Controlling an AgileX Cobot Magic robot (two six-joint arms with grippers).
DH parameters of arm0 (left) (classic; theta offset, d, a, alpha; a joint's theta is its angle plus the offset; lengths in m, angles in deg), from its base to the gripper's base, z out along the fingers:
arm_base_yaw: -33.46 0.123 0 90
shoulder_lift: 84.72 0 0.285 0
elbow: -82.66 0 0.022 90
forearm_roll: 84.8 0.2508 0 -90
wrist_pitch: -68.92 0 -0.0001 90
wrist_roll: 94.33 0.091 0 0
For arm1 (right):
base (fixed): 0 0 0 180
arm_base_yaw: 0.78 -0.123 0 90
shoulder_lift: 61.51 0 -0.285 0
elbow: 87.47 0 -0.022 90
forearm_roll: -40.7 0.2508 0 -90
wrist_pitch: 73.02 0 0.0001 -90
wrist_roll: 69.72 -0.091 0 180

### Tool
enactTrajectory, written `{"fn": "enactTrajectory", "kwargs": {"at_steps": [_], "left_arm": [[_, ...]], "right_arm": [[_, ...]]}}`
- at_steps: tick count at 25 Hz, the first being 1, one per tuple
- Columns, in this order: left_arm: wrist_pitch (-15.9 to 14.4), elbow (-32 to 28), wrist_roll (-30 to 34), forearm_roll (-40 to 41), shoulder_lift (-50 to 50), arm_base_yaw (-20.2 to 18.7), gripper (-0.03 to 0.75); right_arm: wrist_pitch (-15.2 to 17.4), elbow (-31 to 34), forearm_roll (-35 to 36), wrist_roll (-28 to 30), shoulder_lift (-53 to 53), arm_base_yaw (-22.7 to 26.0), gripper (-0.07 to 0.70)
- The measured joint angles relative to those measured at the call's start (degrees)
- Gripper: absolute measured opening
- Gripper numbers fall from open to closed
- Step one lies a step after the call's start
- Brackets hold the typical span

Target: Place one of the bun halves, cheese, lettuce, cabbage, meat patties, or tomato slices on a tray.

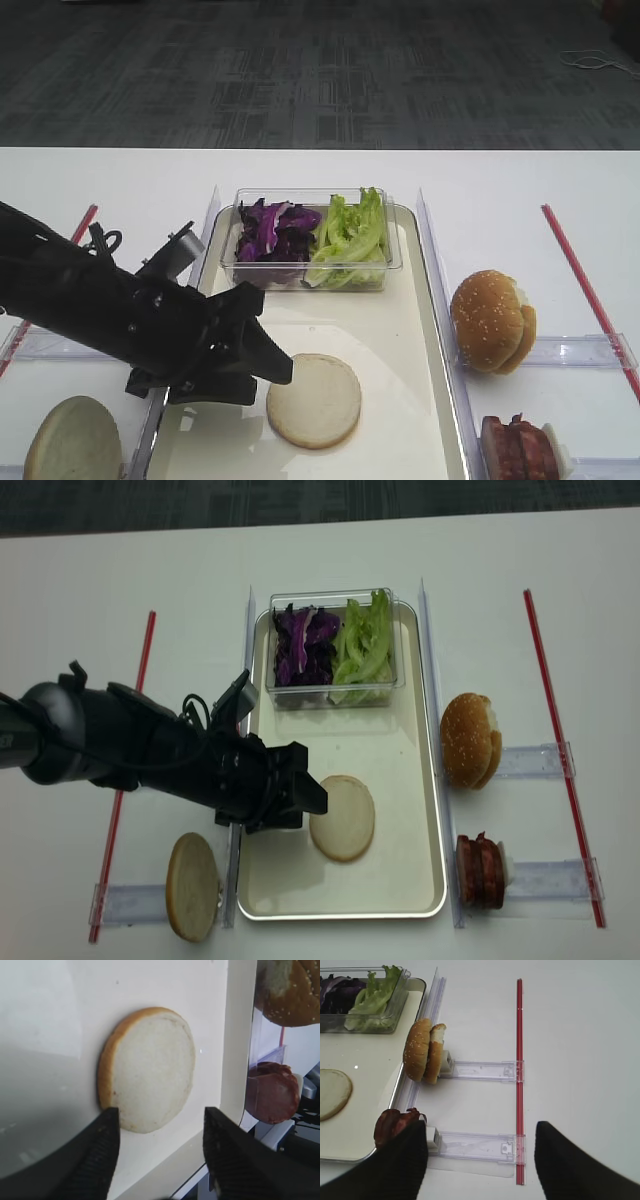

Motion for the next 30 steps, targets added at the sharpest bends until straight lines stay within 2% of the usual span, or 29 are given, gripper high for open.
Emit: {"fn": "enactTrajectory", "kwargs": {"at_steps": [19,23,30], "left_arm": [[-1.34,0.24,-3.07,5.32,2.03,0.0,0.39],[-1.78,3.4,-9.27,13.19,3.96,0.0,0.39],[-8.63,11.23,-22.3,31.69,4.24,0.0,0.39]], "right_arm": [[0.0,0.0,0.0,0.0,0.0,0.0,0.469],[0.0,0.0,0.0,0.0,0.0,0.0,0.469],[0.0,0.0,0.0,0.0,0.0,0.0,0.469]]}}
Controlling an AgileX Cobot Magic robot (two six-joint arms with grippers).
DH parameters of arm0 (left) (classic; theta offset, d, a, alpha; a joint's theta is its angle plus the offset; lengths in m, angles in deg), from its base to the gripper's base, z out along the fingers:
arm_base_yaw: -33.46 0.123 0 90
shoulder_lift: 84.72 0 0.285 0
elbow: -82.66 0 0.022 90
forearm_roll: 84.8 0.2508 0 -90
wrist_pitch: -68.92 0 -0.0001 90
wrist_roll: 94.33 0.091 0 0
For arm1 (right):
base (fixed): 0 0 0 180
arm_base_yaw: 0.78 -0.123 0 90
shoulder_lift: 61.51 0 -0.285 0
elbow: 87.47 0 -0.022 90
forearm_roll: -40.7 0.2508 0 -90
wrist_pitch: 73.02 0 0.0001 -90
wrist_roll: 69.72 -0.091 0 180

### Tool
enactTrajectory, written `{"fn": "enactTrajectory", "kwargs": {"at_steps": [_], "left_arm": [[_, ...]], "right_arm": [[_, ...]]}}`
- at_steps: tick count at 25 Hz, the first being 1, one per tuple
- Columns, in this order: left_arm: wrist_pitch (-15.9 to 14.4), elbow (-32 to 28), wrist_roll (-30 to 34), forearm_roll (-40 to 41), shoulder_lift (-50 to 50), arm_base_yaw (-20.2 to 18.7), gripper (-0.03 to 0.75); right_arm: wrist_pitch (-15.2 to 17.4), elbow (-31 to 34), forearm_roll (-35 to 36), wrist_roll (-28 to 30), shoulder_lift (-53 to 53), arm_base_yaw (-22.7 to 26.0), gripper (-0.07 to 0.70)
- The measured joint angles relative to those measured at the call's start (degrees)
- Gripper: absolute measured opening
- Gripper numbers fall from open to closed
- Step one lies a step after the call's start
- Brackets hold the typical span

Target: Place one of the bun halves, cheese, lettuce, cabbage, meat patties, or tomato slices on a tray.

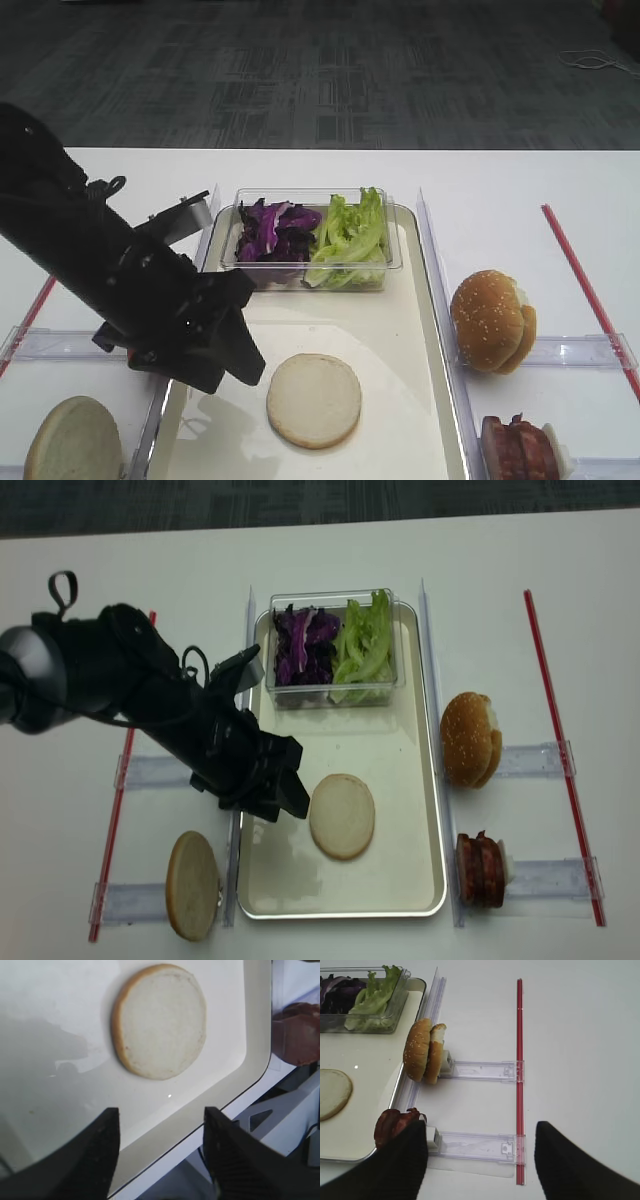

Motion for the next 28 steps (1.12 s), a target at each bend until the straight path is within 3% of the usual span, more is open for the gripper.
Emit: {"fn": "enactTrajectory", "kwargs": {"at_steps": [6,13,20,28], "left_arm": [[-6.97,6.22,-8.94,12.5,0.32,0.0,0.39],[-12.72,10.69,-17.0,25.54,0.32,0.0,0.367],[-13.38,12.05,-24.58,39.09,0.6,0.0,0.35],[-13.48,12.13,-26.57,41.36,2.57,0.0,0.349]], "right_arm": [[0.0,0.0,0.0,0.0,0.0,0.0,0.469],[0.0,0.0,0.0,0.0,0.0,0.0,0.469],[0.0,0.0,0.0,0.0,0.0,0.0,0.469],[0.0,0.0,0.0,0.0,0.0,0.0,0.469]]}}
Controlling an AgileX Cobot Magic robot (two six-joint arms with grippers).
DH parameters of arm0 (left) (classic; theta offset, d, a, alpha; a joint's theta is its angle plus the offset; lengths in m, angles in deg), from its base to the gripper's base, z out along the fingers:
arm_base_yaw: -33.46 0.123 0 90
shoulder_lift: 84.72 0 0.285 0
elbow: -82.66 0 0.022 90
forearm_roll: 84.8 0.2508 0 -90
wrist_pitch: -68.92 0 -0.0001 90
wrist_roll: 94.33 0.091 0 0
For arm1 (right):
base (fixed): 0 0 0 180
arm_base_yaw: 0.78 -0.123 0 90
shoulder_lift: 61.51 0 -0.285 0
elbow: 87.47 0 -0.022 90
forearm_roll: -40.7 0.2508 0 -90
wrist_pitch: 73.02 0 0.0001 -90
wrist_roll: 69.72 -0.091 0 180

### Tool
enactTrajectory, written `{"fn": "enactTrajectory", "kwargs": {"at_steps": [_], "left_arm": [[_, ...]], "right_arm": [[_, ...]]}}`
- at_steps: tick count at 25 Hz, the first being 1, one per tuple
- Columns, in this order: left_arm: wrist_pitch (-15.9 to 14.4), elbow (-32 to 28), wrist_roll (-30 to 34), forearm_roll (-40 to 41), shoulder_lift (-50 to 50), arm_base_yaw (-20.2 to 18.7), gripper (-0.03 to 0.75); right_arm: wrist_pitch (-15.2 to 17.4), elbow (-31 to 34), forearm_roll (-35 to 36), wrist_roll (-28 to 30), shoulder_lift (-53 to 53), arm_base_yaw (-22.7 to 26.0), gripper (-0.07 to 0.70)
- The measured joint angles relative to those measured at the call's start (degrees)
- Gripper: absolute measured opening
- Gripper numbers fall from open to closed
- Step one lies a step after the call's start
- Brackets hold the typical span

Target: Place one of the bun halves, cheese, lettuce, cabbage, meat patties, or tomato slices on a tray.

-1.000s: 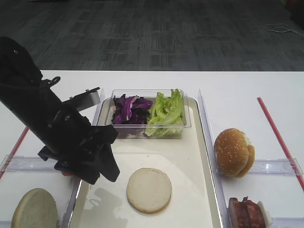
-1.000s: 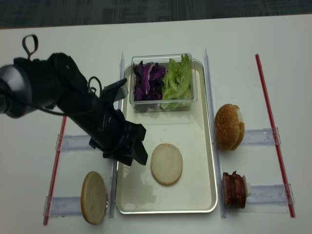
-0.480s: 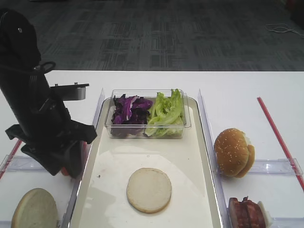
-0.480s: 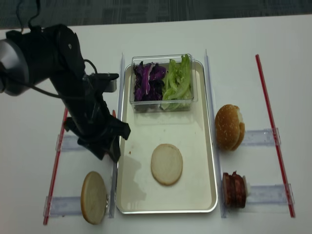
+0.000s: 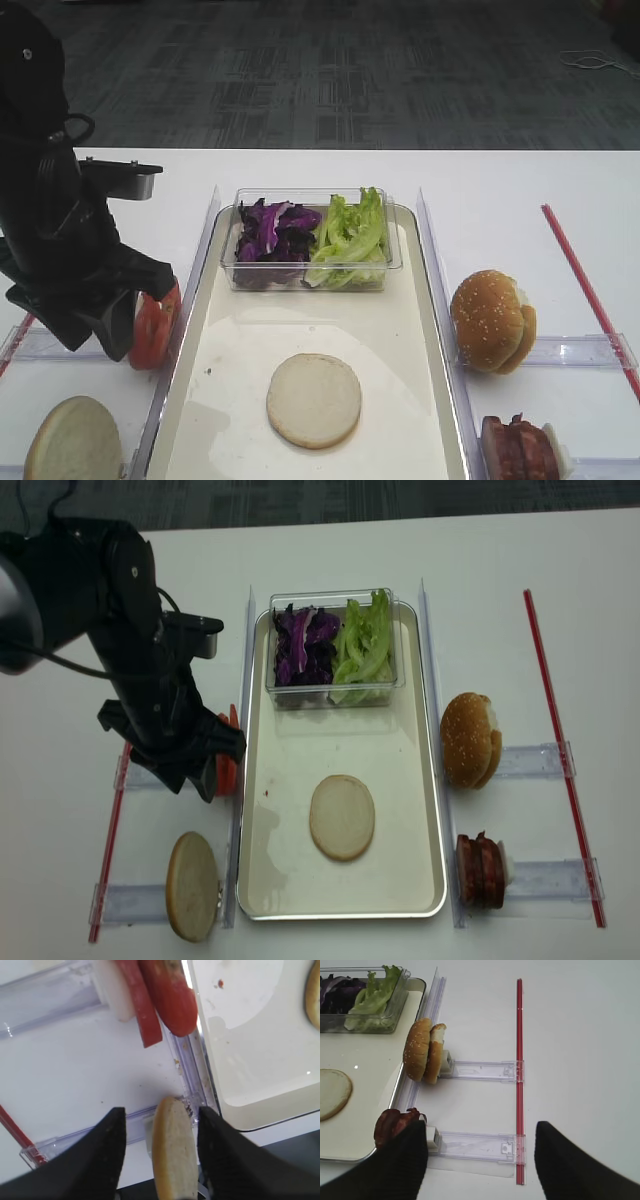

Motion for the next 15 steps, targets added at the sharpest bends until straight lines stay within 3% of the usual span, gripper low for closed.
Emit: {"fn": "enactTrajectory", "kwargs": {"at_steps": [7,15], "left_arm": [[-0.11,0.0,0.65,1.99,0.0,0.5,0.348],[-0.11,0.0,1.71,2.65,0.0,6.67,0.348]], "right_arm": [[0.0,0.0,0.0,0.0,0.0,0.0,0.469],[0.0,0.0,0.0,0.0,0.0,0.0,0.469]]}}
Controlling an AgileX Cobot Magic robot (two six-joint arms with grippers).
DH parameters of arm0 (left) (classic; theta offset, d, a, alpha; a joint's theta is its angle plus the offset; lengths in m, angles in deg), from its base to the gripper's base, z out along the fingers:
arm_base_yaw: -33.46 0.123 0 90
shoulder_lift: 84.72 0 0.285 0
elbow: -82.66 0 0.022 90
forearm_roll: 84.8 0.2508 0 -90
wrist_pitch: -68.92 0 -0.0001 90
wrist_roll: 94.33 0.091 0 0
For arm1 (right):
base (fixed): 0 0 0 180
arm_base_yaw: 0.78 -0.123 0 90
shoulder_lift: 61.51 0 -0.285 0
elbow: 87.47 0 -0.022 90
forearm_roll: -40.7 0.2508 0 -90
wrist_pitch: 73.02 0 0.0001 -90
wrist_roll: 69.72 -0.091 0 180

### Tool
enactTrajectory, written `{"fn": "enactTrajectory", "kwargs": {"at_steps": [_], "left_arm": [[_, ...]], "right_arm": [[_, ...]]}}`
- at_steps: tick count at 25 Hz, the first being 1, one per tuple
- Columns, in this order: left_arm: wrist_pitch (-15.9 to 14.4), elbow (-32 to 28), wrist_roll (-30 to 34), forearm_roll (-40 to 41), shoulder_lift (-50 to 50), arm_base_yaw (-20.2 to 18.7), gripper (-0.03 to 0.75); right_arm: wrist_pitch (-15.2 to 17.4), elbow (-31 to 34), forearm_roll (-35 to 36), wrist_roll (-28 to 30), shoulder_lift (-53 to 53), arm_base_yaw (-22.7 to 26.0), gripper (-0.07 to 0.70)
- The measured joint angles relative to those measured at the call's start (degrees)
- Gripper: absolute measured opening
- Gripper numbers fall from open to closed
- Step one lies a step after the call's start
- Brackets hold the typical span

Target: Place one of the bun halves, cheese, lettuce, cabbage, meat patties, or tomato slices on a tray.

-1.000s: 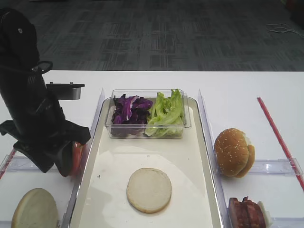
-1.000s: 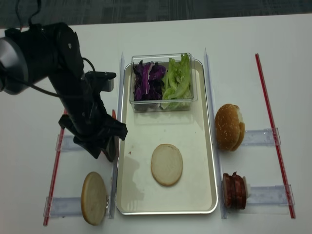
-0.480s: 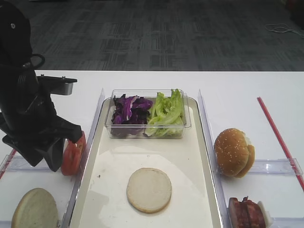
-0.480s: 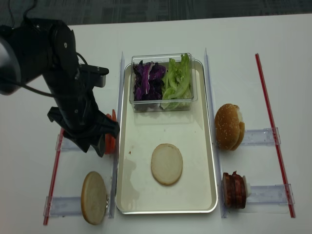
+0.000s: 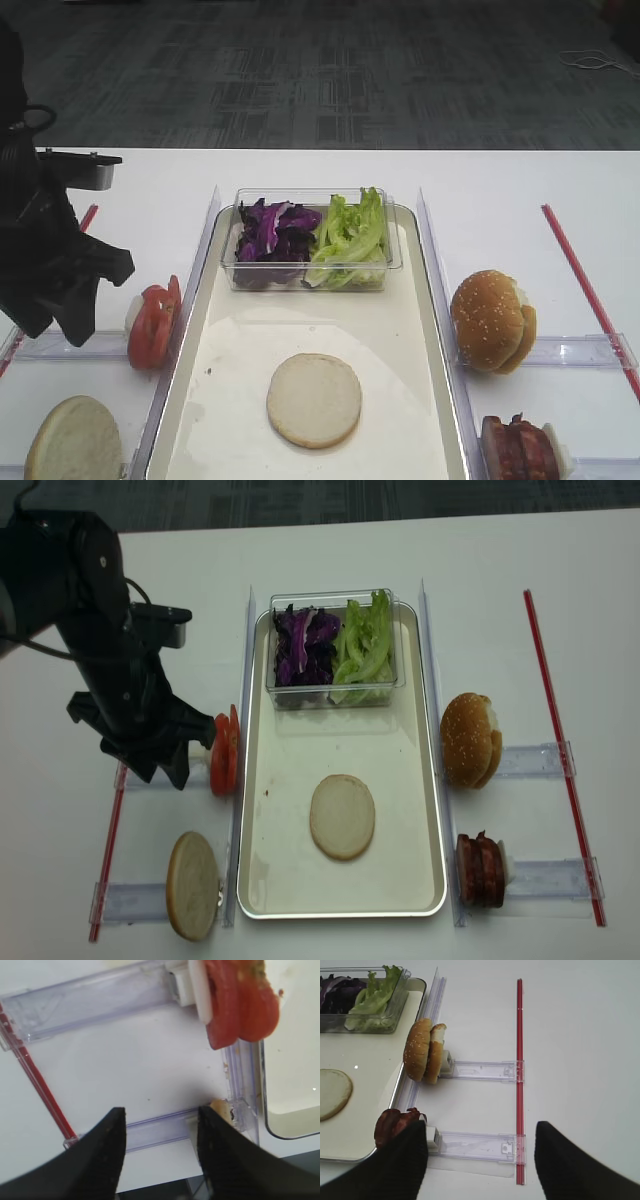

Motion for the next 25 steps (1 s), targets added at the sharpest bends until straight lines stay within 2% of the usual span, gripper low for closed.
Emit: {"fn": "enactTrajectory", "kwargs": {"at_steps": [16,25], "left_arm": [[-0.08,0.0,0.85,1.8,0.0,11.52,0.348],[-0.08,0.0,0.85,1.9,1.51,12.2,0.348]], "right_arm": [[0.0,0.0,0.0,0.0,0.0,0.0,0.469],[0.0,0.0,0.0,0.0,0.0,0.0,0.469]]}}
